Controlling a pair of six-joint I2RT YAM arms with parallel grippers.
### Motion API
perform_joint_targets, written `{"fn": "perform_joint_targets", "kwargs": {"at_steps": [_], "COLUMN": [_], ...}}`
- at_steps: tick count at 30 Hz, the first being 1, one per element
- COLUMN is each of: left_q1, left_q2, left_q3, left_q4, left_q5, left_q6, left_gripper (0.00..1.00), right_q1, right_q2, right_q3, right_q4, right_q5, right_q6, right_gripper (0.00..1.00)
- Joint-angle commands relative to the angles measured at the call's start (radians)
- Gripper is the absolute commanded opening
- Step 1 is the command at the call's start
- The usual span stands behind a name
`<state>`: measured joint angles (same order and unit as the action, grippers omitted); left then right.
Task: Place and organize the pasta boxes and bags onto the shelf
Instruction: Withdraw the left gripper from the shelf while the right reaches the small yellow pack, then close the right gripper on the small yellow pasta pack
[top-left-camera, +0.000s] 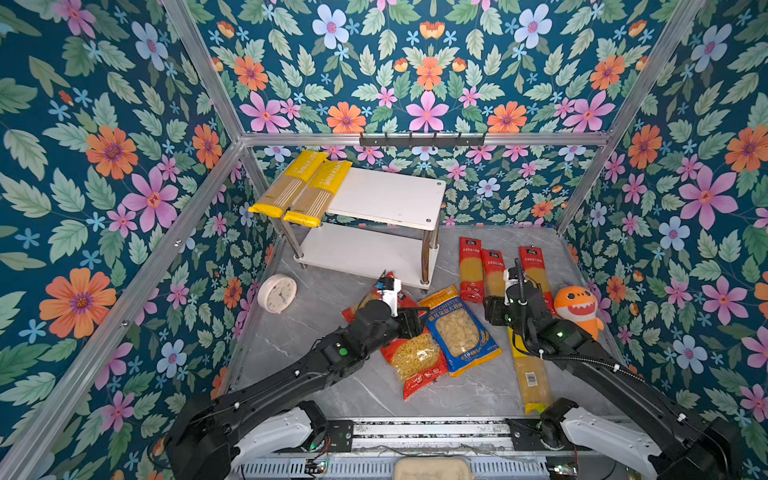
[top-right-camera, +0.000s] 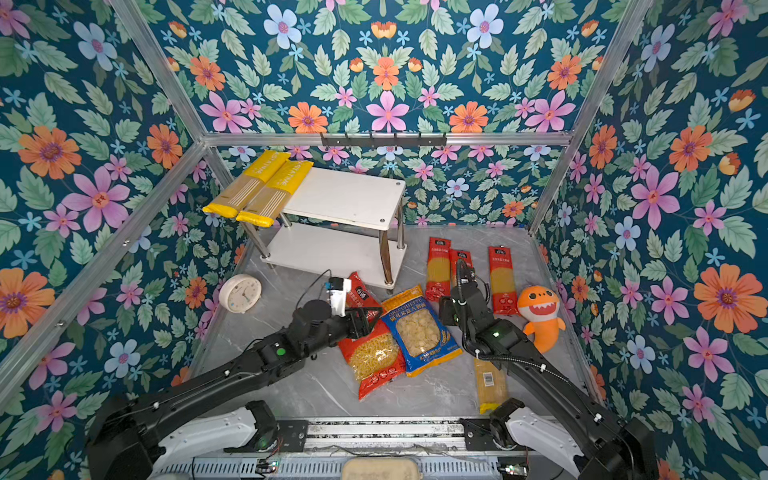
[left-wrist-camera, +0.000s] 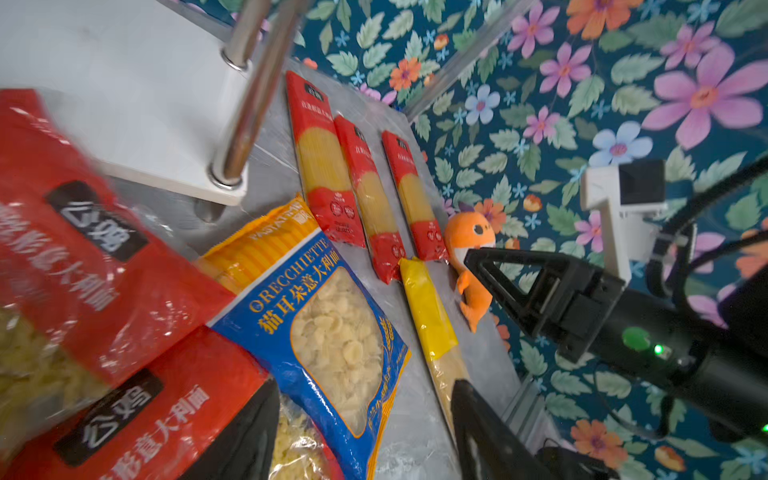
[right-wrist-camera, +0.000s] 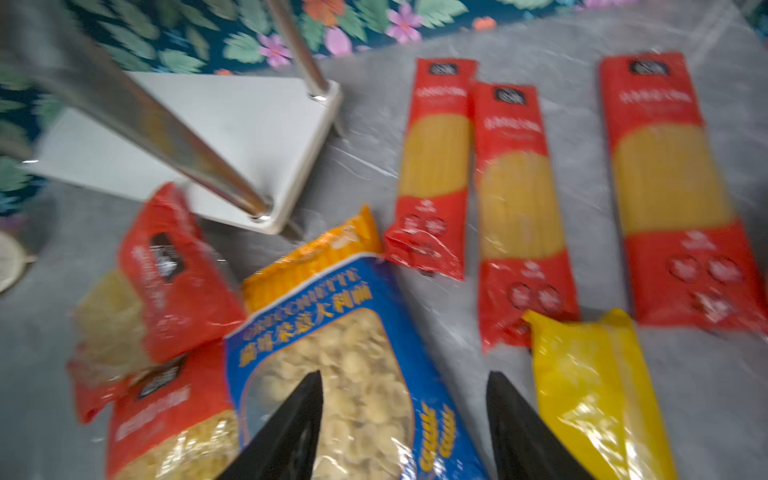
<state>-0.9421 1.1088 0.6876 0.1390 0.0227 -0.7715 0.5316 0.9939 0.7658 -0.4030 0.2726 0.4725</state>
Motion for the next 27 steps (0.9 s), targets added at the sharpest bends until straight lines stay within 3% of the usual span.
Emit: {"fn": "perform_joint_targets", "kwargs": {"at_steps": [1,7,10,27], "left_q1": [-0.053,-0.078,-0.081,-0.081], "left_q2": [0.117,0.292,0.334,0.304], "left_q3": [0.039,0.080,0.093,0.027], "left_q4": [0.126,0.268,0.295,0.356], "left_q5": [-0.028,0.040,0.065,0.034], "left_q6": [0.072,0.045,0.032,0.017], "left_gripper": [0.68,0.68,0.68,0.68], "right_q1": [-0.015,-0.022,-0.027,-0.123], "right_q2": [0.021,0.228,0.341,0.742], "right_q3": [0.008,0.078,0.109,0.272], "right_q4": [-0.211,-0.392,-0.404,-0.403], "right_q5": [0.093,0.228,0.224,0.224], "right_q6": [0.082,0.137,0.124,-0.129], "right_gripper": [0.63,0.62,0.61,0.54]}}
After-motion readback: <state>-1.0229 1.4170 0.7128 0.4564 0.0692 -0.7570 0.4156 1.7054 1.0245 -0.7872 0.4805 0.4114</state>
